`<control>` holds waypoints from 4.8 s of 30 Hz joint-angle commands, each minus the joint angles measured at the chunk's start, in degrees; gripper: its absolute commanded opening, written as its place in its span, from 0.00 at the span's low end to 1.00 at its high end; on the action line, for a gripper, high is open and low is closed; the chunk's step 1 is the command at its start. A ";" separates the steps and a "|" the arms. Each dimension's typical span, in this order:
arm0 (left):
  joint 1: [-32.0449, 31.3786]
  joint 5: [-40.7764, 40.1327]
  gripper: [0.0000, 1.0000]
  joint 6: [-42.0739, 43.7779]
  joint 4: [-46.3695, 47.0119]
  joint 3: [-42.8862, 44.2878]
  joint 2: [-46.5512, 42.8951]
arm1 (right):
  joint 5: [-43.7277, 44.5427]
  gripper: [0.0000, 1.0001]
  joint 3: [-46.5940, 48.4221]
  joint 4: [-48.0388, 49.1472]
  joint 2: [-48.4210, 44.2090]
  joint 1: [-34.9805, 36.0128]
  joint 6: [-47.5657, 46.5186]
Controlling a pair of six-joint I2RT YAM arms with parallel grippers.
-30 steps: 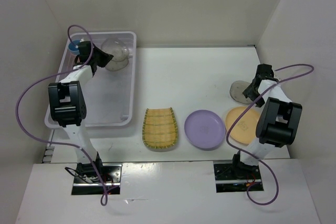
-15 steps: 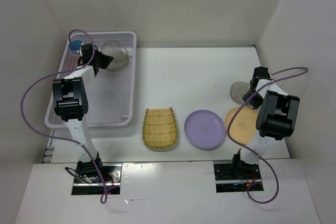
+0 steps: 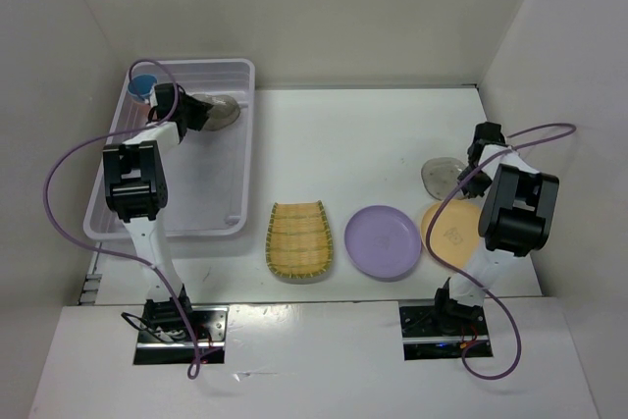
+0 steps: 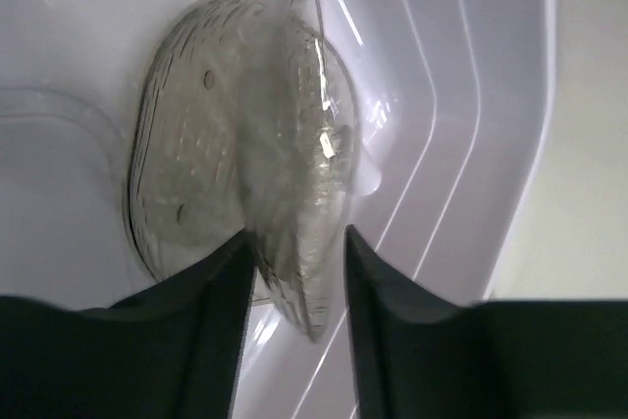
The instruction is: Place the mixed dishes into the plastic bin
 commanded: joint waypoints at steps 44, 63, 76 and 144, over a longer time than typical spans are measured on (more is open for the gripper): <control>-27.87 50.12 0.99 40.36 -24.91 27.40 0.87 | -32.48 0.00 22.24 1.01 -14.75 23.82 -3.11; -29.10 50.21 0.29 40.89 -23.50 23.01 1.48 | -33.90 0.05 17.93 5.23 -13.62 29.63 -3.11; -14.63 35.54 0.00 24.73 -12.18 10.54 -10.37 | -24.93 0.69 11.44 6.46 -15.81 29.63 -2.84; -5.63 32.95 1.00 30.76 -8.28 -3.72 -27.44 | -25.11 0.79 2.29 -0.56 -11.94 34.55 -13.23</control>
